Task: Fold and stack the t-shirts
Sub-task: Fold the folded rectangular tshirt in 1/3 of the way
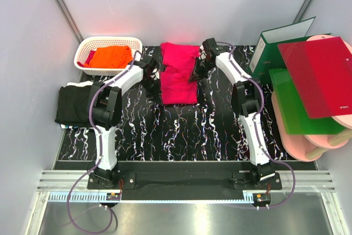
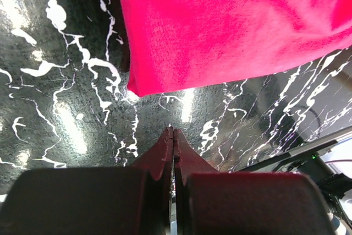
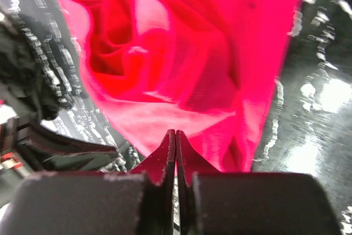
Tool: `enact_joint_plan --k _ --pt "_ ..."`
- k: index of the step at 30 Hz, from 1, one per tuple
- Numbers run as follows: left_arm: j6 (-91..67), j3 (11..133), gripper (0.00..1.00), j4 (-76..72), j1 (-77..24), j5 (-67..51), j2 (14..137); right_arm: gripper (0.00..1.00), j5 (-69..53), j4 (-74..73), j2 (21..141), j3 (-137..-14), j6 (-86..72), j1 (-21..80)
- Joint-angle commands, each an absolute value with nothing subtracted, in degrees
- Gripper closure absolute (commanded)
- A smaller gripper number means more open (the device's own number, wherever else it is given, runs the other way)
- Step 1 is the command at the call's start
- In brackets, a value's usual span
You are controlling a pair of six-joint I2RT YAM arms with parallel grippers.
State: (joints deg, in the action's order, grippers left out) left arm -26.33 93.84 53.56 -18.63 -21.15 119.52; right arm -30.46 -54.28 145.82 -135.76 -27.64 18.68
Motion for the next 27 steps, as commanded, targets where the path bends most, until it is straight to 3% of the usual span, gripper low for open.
enact_joint_plan --k 1,2,4,5,7,14,27 --pt "-25.14 95.54 0.85 54.58 -18.19 -19.78 118.92 0.88 -26.99 -57.48 144.33 -134.92 -27.52 18.19" --pt "-25.14 95.45 0.75 54.49 -18.19 -19.51 118.66 0.61 -26.11 -56.96 143.19 -132.65 -26.99 18.19" --pt "-25.05 95.54 0.45 54.49 -17.93 -19.60 117.69 0.36 -24.27 -53.11 138.98 -129.91 -25.93 18.19" --pt "-25.14 95.54 0.33 54.49 -17.84 -19.25 117.34 0.17 -23.21 -52.13 137.74 -128.25 -25.49 18.19" --pt "-25.31 95.62 0.07 54.49 -17.58 -18.46 116.28 0.01 -19.80 -50.37 135.01 -127.53 -24.09 18.19" --pt "-25.31 95.71 0.02 54.41 -16.09 -17.84 116.37 0.02 -17.75 -49.22 136.93 -132.44 -22.94 18.19" --pt "-24.35 95.71 0.03 55.02 -14.24 -18.54 117.77 0.17 -22.06 -46.67 145.97 -139.74 -27.24 18.19"
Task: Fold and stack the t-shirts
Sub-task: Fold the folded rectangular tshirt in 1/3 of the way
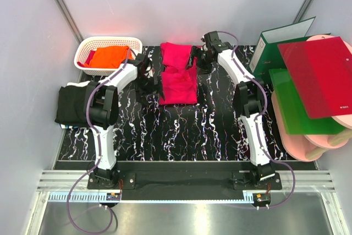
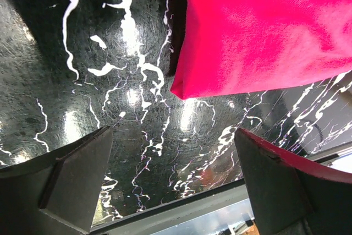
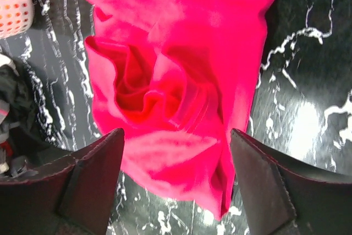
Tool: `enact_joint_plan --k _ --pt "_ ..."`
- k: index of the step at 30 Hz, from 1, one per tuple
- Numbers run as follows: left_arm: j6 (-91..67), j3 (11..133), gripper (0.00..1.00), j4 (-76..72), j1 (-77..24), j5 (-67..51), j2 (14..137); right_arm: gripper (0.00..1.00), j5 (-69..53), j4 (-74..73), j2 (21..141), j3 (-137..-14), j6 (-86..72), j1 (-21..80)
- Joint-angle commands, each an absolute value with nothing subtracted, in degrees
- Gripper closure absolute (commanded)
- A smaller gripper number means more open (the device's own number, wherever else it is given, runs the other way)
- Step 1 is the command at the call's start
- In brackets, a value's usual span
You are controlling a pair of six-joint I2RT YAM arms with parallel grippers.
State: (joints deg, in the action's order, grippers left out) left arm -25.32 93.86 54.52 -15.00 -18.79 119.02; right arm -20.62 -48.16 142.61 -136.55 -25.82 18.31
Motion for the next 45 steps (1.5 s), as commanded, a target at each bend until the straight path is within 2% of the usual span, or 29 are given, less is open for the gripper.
enact_joint_plan --k 1,6,11,12,13,16,21,29,31,32,33,34,35,36,38,39,45 --pt "-24.35 95.80 0.03 55.11 -14.15 -18.54 117.86 0.17 -22.32 -46.67 146.68 -140.70 -27.33 18.19" --pt "-24.26 95.71 0.03 55.63 -13.54 -18.46 118.21 0.29 -24.07 -46.50 150.72 -142.99 -28.74 18.19" --pt "-24.17 95.54 0.03 55.90 -13.01 -18.02 118.21 0.57 -26.01 -45.09 151.52 -143.09 -29.53 18.19" --pt "-24.26 95.45 0.03 55.90 -12.83 -17.93 118.21 0.69 -26.10 -44.91 151.61 -143.09 -29.53 18.19" --pt "-24.34 95.36 0.03 55.90 -12.83 -17.84 118.21 0.75 -26.19 -44.65 151.44 -143.00 -29.44 18.11" --pt "-24.43 95.19 0.03 55.99 -12.57 -17.58 118.30 0.85 -26.02 -44.47 150.03 -141.86 -29.09 18.11" --pt "-24.78 94.57 0.04 55.99 -12.39 -16.96 118.48 0.96 -22.24 -44.21 143.97 -137.21 -27.86 18.19" --pt "-25.22 94.13 0.04 56.07 -12.39 -16.96 119.27 0.99 -14.87 -44.30 139.22 -132.10 -27.86 18.02" --pt "-25.31 93.96 0.03 55.99 -12.39 -17.14 119.44 0.98 -14.15 -44.30 139.39 -131.31 -28.03 17.93" --pt "-25.31 93.96 0.03 56.07 -12.39 -17.14 119.36 0.75 -13.19 -45.08 139.66 -131.40 -28.12 17.93" --pt "-25.31 93.87 0.01 55.90 -12.39 -17.31 119.36 0.60 -12.66 -45.44 139.92 -131.31 -28.47 17.93" --pt "-25.23 94.04 0.01 56.07 -12.39 -17.31 119.27 0.49 -12.83 -45.79 140.01 -131.31 -28.48 17.93" --pt "-25.31 94.04 0.01 55.99 -12.39 -17.49 119.27 0.42 -12.66 -46.14 139.66 -130.35 -28.48 17.93" --pt "-25.40 94.13 0.01 55.90 -12.39 -17.49 119.18 0.29 -12.48 -46.14 138.96 -129.47 -28.56 17.93" --pt "-25.31 94.31 0.01 55.29 -12.39 -17.67 118.65 0.15 -11.43 -45.79 135.54 -126.06 -28.30 17.93" --pt "-25.75 94.31 0.01 54.94 -12.39 -17.84 118.39 0.10 -11.08 -45.53 134.14 -124.73 -28.21 17.93" --pt "-29.17 91.76 0.01 46.60 -12.39 -21.08 117.68 0.14 -15.81 -41.57 123.93 -111.11 -30.05 17.93"
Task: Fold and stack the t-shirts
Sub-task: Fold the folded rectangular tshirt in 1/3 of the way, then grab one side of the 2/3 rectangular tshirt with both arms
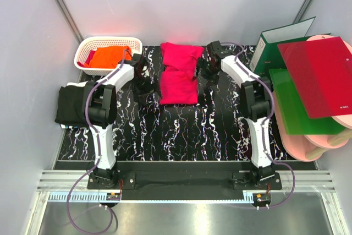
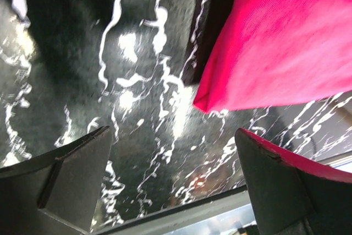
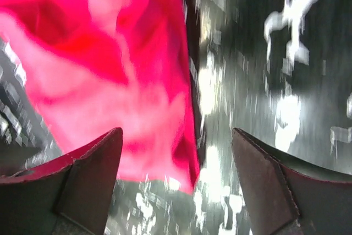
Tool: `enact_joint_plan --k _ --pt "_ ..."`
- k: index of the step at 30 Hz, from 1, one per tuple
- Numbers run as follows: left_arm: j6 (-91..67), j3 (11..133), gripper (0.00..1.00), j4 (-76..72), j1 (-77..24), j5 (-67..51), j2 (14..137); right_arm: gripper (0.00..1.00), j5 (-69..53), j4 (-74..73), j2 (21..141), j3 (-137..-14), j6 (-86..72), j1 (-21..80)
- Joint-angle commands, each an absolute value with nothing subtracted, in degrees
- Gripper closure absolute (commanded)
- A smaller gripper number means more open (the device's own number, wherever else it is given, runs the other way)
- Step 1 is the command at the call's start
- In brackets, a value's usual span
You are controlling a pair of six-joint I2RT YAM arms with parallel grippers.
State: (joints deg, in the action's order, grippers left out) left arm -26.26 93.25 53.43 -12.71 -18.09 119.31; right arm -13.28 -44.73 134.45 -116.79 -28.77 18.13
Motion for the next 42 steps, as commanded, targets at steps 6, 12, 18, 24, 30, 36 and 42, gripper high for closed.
enact_joint_plan --k 6,12,18,24,30,36,42 --pt "-33.13 90.71 0.07 39.66 -13.01 -25.92 121.46 0.16 -19.51 -36.39 119.45 -96.25 -33.22 18.02" --pt "-35.33 91.40 0.07 37.00 -14.76 -27.68 125.15 0.19 -24.78 -33.40 123.03 -92.55 -35.59 18.19" --pt "-36.30 92.11 0.10 36.74 -16.70 -28.47 127.53 0.20 -27.77 -33.40 129.01 -96.76 -37.70 18.54" --pt "-36.74 92.99 0.37 36.56 -18.37 -29.53 128.93 0.30 -32.86 -33.49 134.20 -102.30 -39.20 19.77" --pt "-36.04 93.34 1.00 38.40 -18.55 -28.57 129.46 1.00 -39.55 -34.53 133.08 -102.40 -39.29 19.86" --pt "-34.54 90.27 1.00 40.60 -18.37 -28.65 126.22 1.00 -37.53 -43.40 125.79 -96.86 -34.99 19.86" --pt "-34.37 80.78 1.00 42.27 -18.63 -31.55 118.31 1.00 -37.53 -48.85 119.63 -88.00 -31.03 20.04"
